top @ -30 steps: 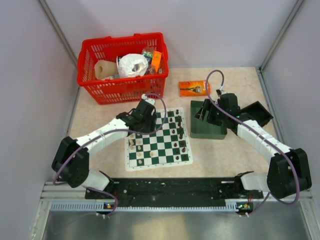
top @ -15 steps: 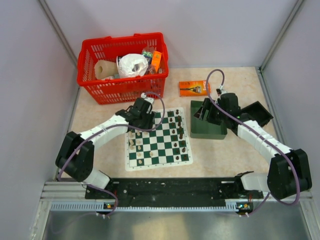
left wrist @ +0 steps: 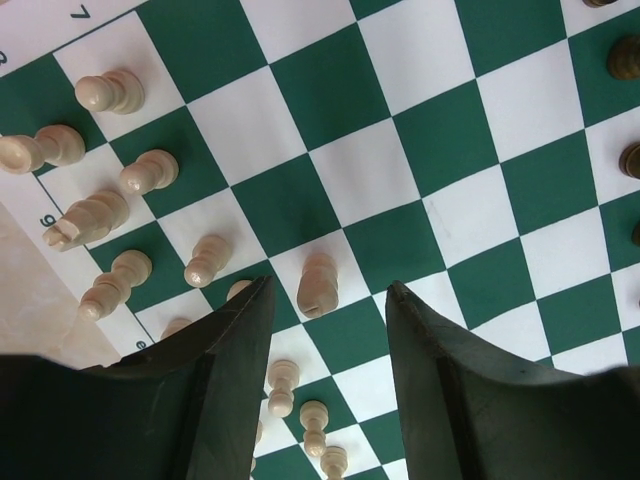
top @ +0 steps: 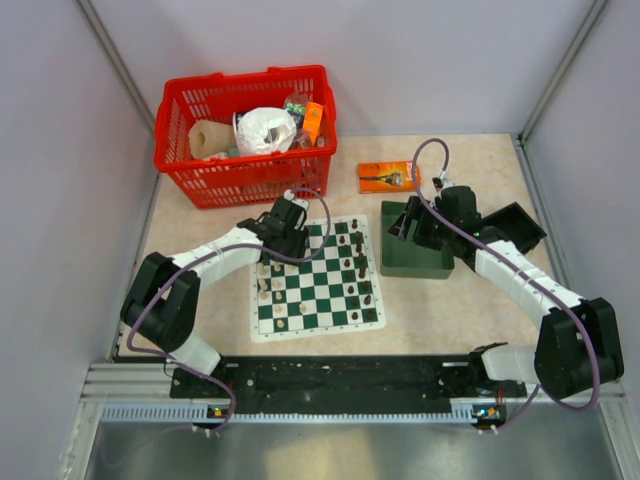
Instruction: Set up the chess pieces on the board
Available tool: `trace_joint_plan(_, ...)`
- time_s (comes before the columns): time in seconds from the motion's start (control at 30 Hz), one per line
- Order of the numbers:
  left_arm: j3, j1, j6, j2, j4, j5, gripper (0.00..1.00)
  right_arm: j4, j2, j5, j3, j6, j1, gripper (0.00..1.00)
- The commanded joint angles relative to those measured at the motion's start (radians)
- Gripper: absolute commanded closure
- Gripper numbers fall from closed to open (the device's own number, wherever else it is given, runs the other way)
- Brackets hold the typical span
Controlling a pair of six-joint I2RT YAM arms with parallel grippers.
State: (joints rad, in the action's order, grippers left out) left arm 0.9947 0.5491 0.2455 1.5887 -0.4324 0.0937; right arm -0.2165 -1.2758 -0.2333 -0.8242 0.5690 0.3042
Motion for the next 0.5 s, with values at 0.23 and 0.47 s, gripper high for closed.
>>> trace_joint_plan(0.23,0.027,-0.009,0.011,0.007,0.015,0.018,0.46,0.017,0.046,0.006,0.000,-0.001,0.000,0.25)
trace_joint_plan(0.47,0.038,-0.011,0.012,0.008,-0.005,0.041,0.49,0.012,0.058,0.011,0.003,-0.004,0.000,0.25)
